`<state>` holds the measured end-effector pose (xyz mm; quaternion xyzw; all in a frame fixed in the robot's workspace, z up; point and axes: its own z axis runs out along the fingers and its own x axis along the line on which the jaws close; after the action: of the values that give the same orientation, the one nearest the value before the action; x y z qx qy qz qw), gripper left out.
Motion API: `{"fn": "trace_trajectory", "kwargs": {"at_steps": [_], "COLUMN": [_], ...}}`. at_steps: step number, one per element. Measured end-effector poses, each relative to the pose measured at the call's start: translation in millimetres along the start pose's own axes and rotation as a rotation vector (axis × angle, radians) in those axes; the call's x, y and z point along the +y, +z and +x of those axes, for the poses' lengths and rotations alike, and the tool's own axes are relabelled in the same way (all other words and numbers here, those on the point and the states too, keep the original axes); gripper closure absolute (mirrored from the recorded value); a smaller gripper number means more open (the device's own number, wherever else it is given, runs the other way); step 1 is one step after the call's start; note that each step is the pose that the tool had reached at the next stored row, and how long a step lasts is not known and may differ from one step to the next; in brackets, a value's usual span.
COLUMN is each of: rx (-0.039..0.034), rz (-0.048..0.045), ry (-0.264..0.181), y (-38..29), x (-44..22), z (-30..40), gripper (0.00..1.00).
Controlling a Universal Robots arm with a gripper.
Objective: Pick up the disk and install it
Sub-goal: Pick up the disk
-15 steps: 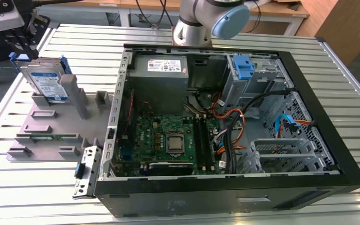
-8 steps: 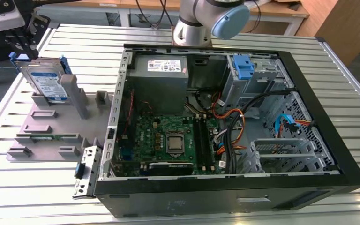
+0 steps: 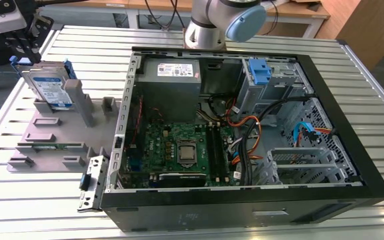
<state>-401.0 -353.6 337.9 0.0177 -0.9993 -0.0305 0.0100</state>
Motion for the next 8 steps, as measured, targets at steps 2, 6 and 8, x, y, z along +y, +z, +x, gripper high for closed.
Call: {"fn": "trace_trajectory", "kwargs": {"at_steps": [2,6,8], "rx": [0.0000,0.0004,0.0012], "rz": [0.0000,0.0001,0.0003], "ry": [0.000,-0.009,-0.019], "y": [0.0,0.1,0.0], "x": [0.0,0.0,0.0], "z": [0.0,0.0,0.0], "gripper": [0.89,0.89,0.89]}}
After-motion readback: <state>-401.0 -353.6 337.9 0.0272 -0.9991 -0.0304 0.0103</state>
